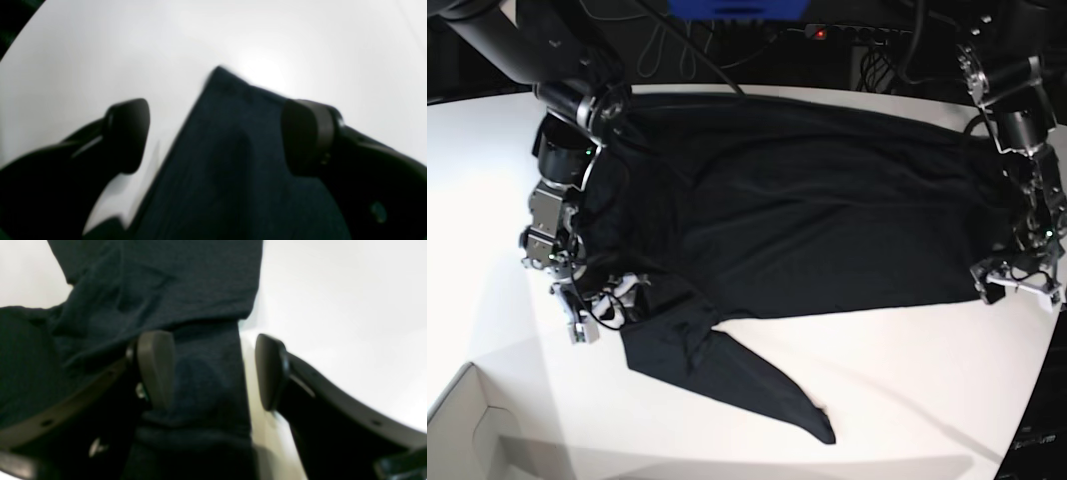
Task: Layout the t-shirt on the table in an organized manner, then fold the t-shirt properly
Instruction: 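Grasp the shirt side edge with the right gripper near the sleeve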
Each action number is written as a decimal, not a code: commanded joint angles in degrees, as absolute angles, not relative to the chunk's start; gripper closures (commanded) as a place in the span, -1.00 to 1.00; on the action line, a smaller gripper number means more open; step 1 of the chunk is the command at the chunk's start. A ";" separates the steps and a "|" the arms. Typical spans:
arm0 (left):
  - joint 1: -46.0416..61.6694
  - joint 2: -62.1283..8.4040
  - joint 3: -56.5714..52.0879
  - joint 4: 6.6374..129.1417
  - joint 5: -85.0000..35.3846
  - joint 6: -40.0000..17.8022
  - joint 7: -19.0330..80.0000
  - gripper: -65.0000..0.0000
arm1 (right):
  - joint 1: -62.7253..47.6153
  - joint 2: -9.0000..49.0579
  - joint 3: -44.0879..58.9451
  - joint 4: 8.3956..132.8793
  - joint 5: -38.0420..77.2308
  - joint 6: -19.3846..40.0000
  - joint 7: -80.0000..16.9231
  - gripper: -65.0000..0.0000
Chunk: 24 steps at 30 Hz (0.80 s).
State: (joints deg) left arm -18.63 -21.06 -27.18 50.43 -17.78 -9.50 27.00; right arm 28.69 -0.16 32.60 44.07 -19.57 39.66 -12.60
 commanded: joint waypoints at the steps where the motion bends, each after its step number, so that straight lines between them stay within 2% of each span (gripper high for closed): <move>1: -19.91 -22.37 -27.12 50.42 -17.89 -9.71 25.10 -0.84 | 29.76 -0.13 32.48 44.44 -19.30 40.00 -12.35 -0.19; 3: -20.00 -22.37 -26.95 48.84 -17.89 -9.71 23.96 -0.84 | 28.62 -0.31 32.40 44.44 -19.30 40.00 -12.26 -0.18; 5: -20.26 -22.37 -26.86 46.64 -17.89 -9.71 22.73 -0.84 | 27.91 -0.31 32.22 44.44 -19.30 40.00 -12.18 -0.09; 11: -24.48 -22.20 -26.77 36.62 -17.80 -9.71 17.54 -0.84 | 25.01 -0.40 24.48 44.79 -19.21 40.00 -12.18 0.38; 16: -26.86 -22.11 -26.42 31.60 -17.80 -9.71 15.25 -0.84 | 23.96 -0.31 23.78 44.70 -19.21 40.00 -12.18 0.67; 21: -27.30 -22.29 -17.19 31.25 -17.89 -9.71 15.08 -0.84 | 23.87 -0.22 23.69 44.62 -19.21 40.00 -12.18 0.96; 24: -27.74 -22.20 -14.29 30.90 -18.15 -9.71 14.55 -0.81 | 23.87 -0.13 23.69 44.62 -19.21 40.00 -12.26 1.00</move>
